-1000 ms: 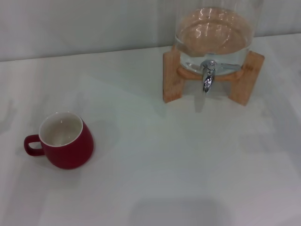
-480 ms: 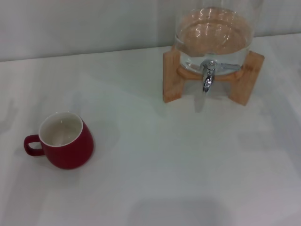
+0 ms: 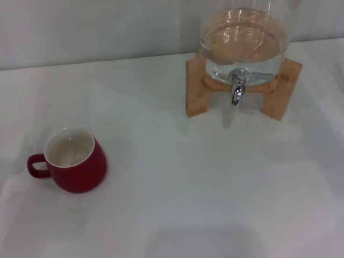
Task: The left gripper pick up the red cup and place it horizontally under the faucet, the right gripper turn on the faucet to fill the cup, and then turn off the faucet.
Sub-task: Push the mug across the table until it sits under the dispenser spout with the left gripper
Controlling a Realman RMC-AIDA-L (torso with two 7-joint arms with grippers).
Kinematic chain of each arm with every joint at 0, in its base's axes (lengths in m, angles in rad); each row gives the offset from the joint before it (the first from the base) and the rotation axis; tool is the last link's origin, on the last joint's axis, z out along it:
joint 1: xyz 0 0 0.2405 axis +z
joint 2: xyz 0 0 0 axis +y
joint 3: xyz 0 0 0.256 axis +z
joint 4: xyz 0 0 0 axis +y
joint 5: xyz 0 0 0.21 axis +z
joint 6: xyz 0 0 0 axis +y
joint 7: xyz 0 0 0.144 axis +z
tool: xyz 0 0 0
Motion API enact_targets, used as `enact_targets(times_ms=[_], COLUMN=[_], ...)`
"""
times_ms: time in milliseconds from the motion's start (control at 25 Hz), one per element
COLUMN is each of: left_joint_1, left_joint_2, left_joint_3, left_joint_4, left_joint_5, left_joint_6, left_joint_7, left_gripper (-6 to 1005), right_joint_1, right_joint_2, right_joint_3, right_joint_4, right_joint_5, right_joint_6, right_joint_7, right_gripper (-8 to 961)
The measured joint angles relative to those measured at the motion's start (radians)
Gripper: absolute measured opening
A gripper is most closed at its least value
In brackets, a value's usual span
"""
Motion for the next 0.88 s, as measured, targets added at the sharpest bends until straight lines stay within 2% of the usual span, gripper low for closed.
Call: enact_targets(times_ms=[440,640,880], left_joint_1=[0.068,0.094,0.129], left_joint_2=[-0.004,-0.008,-0.011], left_joint_3=[0.011,0.058,0.061], left_joint_4=[-0.007,-0.010,-0.012], left_joint_5=[0.139,0.143,0.140], left_joint_6=[-0.001,-0.004,-0.034], left_joint_7=[0.000,0.000,-0.002], left_gripper=[890,890,889], right_joint_1=[0.036,0.040,0.042], right_joint_2=[-0.005,-0.005,-0.005], right_joint_3=[-0.003,-0.006,-0.006], right_joint_4=[0.003,0.009,0.014], right_joint_5=[-0.007,-0.008,-0.009], right_joint_6=[-0.030,-0.032,-0.033], right_joint_7=[-0.010,-0.015,-0.015], right_gripper=[617,617,617])
